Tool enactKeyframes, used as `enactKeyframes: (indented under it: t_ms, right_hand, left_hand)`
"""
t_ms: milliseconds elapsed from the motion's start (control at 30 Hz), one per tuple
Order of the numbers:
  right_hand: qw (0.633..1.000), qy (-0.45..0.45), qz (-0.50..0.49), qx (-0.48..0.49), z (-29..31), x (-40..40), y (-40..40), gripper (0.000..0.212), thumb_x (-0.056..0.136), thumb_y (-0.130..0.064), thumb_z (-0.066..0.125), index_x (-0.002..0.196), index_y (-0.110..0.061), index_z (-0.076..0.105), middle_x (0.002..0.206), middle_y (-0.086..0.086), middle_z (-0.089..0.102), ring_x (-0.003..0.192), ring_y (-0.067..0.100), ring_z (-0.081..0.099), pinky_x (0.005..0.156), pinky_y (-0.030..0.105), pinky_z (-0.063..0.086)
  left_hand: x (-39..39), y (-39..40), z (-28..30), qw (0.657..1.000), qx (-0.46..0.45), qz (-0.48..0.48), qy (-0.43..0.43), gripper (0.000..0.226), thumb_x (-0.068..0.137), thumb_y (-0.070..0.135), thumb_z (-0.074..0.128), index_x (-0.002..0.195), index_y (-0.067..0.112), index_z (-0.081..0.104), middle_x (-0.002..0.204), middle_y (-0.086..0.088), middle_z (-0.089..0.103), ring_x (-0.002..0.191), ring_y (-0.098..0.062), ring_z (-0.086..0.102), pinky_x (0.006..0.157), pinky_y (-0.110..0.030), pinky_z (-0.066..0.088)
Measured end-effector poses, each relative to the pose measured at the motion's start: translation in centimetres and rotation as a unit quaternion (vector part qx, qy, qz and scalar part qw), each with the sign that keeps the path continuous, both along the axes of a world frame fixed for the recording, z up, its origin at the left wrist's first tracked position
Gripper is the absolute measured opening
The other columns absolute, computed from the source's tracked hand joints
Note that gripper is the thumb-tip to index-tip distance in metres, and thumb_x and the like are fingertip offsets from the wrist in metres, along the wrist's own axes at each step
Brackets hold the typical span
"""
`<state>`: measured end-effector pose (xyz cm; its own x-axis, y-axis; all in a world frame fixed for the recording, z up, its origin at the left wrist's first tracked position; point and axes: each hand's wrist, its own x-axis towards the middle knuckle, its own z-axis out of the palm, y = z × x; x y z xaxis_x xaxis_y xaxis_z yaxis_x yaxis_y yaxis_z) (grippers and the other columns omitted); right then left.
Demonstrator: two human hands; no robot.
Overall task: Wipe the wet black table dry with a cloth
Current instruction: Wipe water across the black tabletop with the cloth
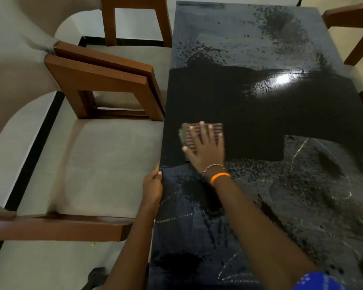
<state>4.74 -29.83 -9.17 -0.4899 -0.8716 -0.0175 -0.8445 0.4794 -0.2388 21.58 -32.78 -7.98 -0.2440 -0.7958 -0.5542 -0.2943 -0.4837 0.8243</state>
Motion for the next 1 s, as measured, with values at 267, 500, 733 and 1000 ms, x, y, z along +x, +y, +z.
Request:
enactKeyframes:
  t_ms: [267,500,733,1000]
  right_hand:
    - [0.986,0.001,0.162,-0.024,-0.1,5.0,0.0,0.065,0.08,-0.051,0.026,0.141,-0.031,0.035,0.154,0.005,0.027,0.141,0.03,0.024,0.114,0.053,0.008]
    - [0.997,-0.016,0.075,-0.014,0.2,-2.2,5.8,0.066,0.08,-0.051,0.027,0.142,-0.032,0.032,0.156,0.002,0.022,0.144,0.027,0.019,0.115,0.052,0.008]
    - [0.999,0.012,-0.035,0.013,-0.2,-12.4,15.6,0.065,0.082,-0.05,0.029,0.144,-0.032,0.028,0.156,0.001,0.021,0.143,0.027,0.02,0.113,0.053,0.015]
    - [0.972,0.029,-0.229,0.043,-0.1,-25.7,29.5,0.073,0.077,-0.056,0.016,0.146,-0.033,0.021,0.157,0.004,0.015,0.145,0.028,0.014,0.113,0.052,0.013]
  left_hand:
    - [-0.3,1.0,0.8,0.977,-0.126,0.007,-0.17,0.039,0.098,0.012,0.037,0.136,0.011,0.043,0.139,-0.009,0.045,0.125,-0.024,0.044,0.106,-0.037,0.036]
    - [-5.1,5.4,1.9,0.892,-0.296,-0.116,-0.32,0.054,0.087,0.01,0.057,0.137,0.012,0.038,0.143,-0.016,0.034,0.132,-0.035,0.031,0.11,-0.047,0.027]
    - [-12.6,11.6,2.6,0.814,-0.41,-0.3,-0.281,0.052,0.084,0.018,0.06,0.133,0.015,0.045,0.135,-0.008,0.049,0.138,-0.029,0.028,0.115,-0.048,0.012]
    - [-19.2,16.9,2.7,0.76,-0.435,-0.406,-0.261,0.057,0.09,0.04,0.053,0.14,0.021,0.033,0.143,0.002,0.039,0.145,-0.022,0.009,0.116,-0.043,-0.005]
